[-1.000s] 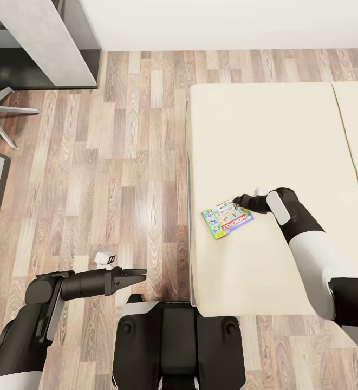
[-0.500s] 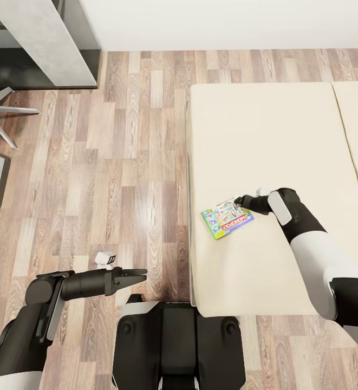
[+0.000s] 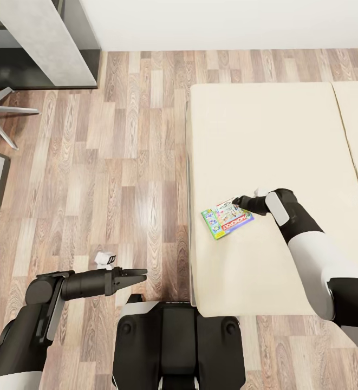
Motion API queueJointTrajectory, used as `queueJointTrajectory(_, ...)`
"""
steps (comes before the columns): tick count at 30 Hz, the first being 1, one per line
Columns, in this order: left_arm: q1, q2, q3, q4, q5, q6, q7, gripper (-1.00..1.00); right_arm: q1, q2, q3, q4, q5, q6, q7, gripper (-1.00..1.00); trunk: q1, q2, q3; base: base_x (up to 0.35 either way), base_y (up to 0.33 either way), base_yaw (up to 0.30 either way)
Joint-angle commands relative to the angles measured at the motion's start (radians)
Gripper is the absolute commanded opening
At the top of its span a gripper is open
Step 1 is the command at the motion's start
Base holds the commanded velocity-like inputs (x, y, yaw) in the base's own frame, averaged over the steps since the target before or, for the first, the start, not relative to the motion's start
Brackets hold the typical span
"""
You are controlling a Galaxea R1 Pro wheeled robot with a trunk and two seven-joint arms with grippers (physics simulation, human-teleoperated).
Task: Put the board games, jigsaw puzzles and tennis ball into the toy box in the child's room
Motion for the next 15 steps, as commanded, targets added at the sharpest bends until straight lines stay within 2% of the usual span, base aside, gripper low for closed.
queueJointTrajectory(1,0.0,0.0,0.0,0.0,-0.001,0.011,-0.004,1.0,0.0,-0.001,0.004,-0.001,-0.01,0.003,-0.009,1.0,0.001,-0.002,-0.001,0.0,0.0,0.0)
queueJointTrajectory(15,0.0,0.0,-0.001,0.0,-0.001,0.011,-0.004,1.0,0.0,-0.007,0.004,-0.001,-0.01,0.001,-0.008,1.0,0.001,-0.002,-0.018,0.0,0.0,0.0)
